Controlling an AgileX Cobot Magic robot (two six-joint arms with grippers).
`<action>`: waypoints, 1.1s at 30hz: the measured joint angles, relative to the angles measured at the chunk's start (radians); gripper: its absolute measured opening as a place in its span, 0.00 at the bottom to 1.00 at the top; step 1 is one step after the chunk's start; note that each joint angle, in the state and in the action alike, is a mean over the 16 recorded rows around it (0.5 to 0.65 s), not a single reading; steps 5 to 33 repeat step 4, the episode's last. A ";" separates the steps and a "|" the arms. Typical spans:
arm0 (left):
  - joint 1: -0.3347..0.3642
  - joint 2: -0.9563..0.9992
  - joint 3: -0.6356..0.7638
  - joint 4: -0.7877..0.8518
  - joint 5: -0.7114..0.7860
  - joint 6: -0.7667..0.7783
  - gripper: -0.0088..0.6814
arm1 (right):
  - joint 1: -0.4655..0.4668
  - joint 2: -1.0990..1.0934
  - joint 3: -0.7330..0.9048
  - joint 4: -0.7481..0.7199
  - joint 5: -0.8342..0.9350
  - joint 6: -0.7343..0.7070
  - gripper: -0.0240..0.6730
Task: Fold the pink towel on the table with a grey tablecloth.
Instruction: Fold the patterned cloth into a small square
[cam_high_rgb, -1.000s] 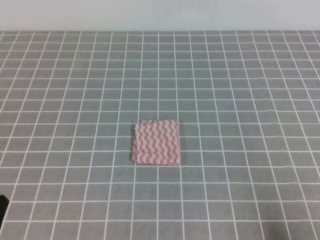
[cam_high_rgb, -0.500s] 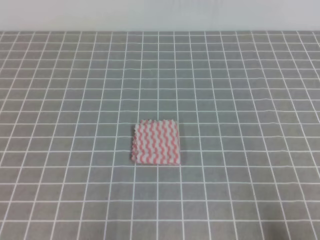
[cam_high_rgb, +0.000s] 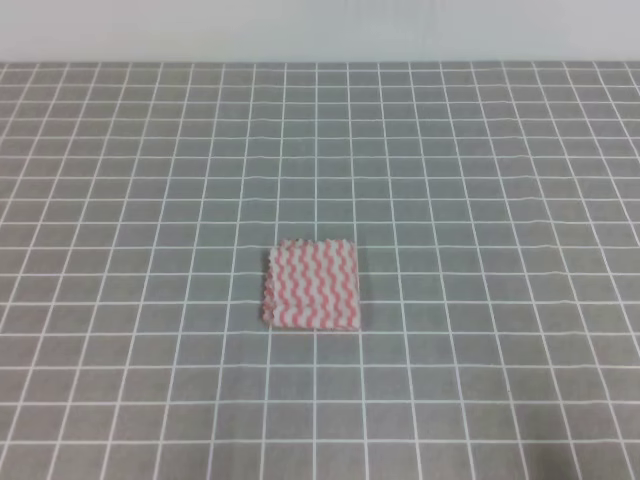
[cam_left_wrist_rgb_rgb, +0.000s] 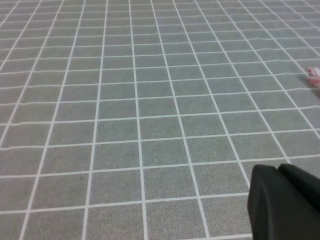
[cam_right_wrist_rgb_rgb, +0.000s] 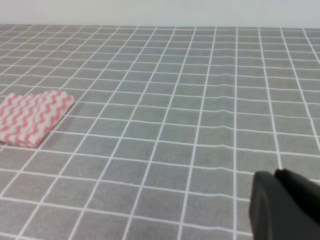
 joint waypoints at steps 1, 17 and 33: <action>0.000 0.000 0.000 0.000 -0.001 0.000 0.01 | 0.000 0.000 0.000 0.000 0.000 0.000 0.01; 0.000 -0.002 0.003 0.001 -0.003 0.000 0.01 | 0.000 -0.001 0.000 0.000 0.000 0.000 0.01; 0.000 -0.002 0.003 0.001 -0.003 0.000 0.01 | 0.000 -0.001 0.000 0.000 0.000 0.000 0.01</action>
